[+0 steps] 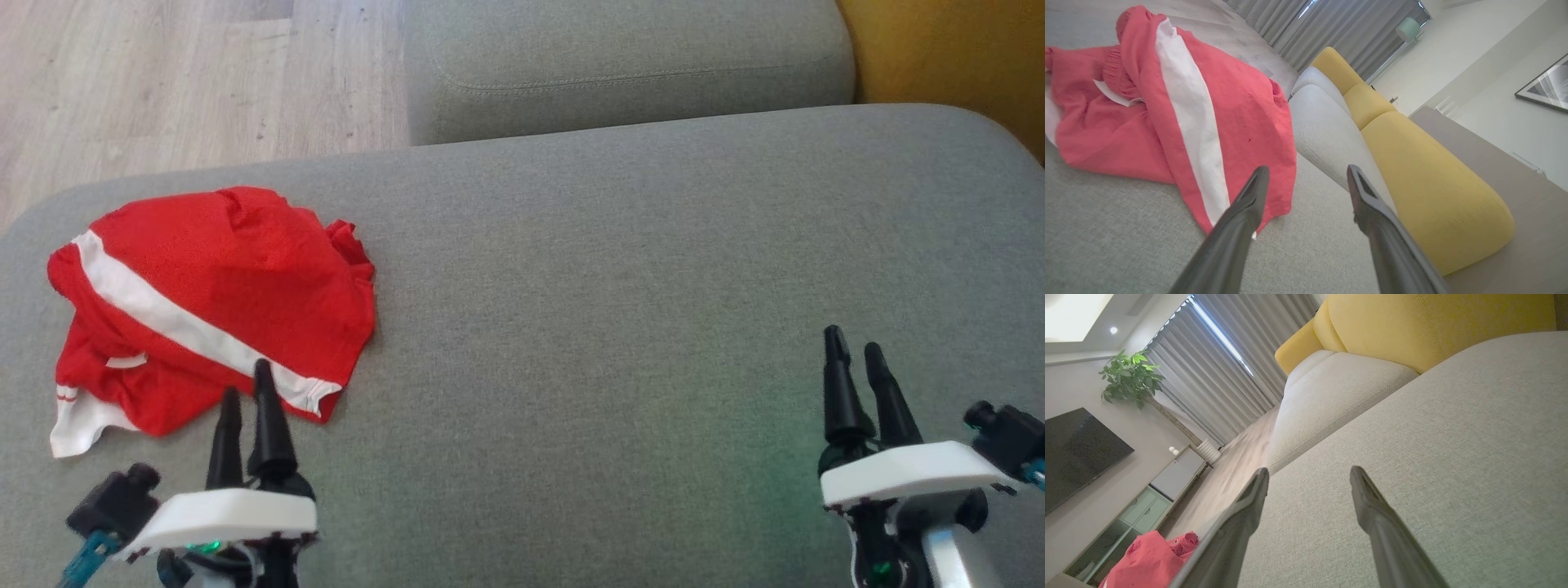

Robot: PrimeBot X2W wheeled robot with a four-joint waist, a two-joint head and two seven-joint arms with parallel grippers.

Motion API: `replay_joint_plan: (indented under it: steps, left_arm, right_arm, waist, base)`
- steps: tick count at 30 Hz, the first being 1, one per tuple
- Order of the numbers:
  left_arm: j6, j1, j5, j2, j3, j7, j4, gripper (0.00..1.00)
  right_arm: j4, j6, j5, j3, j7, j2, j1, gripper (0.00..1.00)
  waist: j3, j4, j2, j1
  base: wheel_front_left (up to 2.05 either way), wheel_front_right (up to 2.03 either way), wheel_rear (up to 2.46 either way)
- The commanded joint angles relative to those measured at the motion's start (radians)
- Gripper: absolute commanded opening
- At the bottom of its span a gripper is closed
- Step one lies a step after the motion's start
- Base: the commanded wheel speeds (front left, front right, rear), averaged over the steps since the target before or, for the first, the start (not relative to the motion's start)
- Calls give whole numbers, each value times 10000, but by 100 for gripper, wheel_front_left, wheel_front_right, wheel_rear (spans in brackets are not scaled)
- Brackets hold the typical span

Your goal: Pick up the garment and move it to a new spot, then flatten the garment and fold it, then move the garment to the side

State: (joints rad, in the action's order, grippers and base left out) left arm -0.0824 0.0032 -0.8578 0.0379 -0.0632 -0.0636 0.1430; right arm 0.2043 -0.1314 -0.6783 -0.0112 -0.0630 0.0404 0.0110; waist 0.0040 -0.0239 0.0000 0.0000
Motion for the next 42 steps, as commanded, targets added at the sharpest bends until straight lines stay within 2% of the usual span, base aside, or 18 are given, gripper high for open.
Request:
replay_joint_plan:
  steps: [1,11,16,29,42]
  left_arm:
    - [-26,-411,354,89,69,-109,-388,100]
    - [248,-453,2192,392,-709,-406,-221,100]
    - [698,-544,3097,652,-1195,-555,31,100]
    - [1677,-744,4650,1138,-2146,-940,81,100]
    - [2514,-932,6097,1580,-3009,-1297,128,100]
  right_arm:
    - [-421,4,369,-189,-126,61,555,100]
    - [-485,4,2167,-424,-421,67,601,100]
    - [-563,5,2968,-522,-569,70,615,100]
    - [-661,5,4996,-734,-952,78,567,100]
    - [-801,6,6942,-1034,-1307,85,670,100]
  waist:
    - [0,-11,0,0]
    - [-20,-94,0,0]
    - [-31,-95,0,0]
    - [-60,-72,0,0]
    - [-86,-135,0,0]
  base:
    - [0,0,0]
    - [0,0,0]
    - [0,0,0]
    - [0,0,0]
    - [0,0,0]
